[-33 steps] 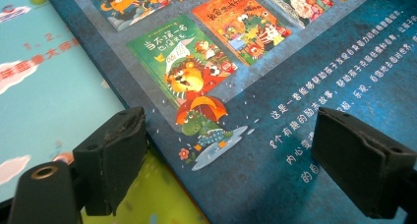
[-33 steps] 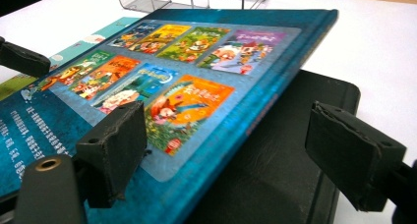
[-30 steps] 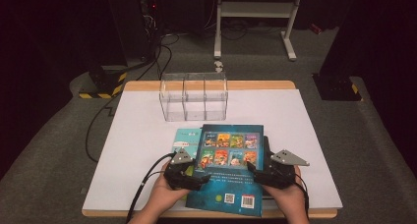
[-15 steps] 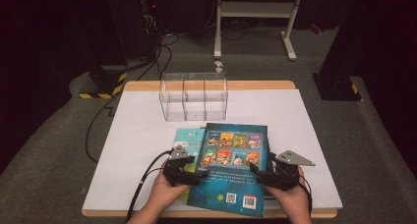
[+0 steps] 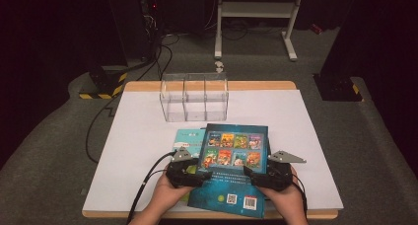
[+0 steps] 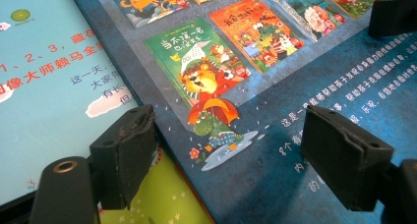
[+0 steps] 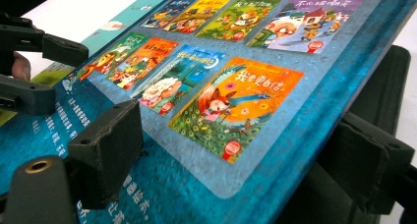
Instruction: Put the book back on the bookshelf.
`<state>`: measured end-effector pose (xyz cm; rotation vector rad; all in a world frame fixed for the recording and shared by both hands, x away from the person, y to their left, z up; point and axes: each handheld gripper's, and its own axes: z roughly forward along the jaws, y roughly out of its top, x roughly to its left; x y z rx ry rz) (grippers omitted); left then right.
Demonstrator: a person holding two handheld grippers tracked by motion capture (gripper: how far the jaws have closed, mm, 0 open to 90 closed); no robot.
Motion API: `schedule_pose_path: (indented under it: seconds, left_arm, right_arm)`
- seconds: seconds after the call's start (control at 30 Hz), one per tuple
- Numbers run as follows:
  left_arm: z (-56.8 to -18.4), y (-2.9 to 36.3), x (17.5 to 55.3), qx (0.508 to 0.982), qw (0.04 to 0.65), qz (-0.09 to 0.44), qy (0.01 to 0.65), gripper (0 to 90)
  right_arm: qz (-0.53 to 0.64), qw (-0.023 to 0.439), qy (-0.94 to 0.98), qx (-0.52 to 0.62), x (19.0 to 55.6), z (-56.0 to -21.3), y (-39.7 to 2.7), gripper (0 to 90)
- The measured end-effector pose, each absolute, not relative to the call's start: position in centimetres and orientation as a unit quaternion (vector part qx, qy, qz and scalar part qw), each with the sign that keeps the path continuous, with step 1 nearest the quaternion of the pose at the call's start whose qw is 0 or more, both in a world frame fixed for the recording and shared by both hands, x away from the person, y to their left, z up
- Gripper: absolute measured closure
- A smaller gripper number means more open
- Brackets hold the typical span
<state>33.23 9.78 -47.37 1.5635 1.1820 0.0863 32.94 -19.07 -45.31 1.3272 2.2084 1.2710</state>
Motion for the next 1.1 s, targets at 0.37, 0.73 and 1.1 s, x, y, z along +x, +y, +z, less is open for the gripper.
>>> schedule_pose_path:
  seconds: [0.37,0.73,1.1]
  left_arm:
    - [-47.2,9.5,35.5,0.660,0.555,0.045,0.505,25.5]
    - [-47.3,9.7,35.7,0.646,0.559,0.043,0.518,26.6]
    - [-47.4,9.6,35.1,0.655,0.557,0.043,0.508,20.8]
  right_arm:
    - [0.418,0.147,0.764,0.469,35.3,-44.7,-18.9,13.4]
    - [0.419,0.125,0.770,0.465,36.8,-44.9,-18.9,10.8]
    - [0.429,0.116,0.764,0.469,36.0,-45.1,-19.0,13.4]
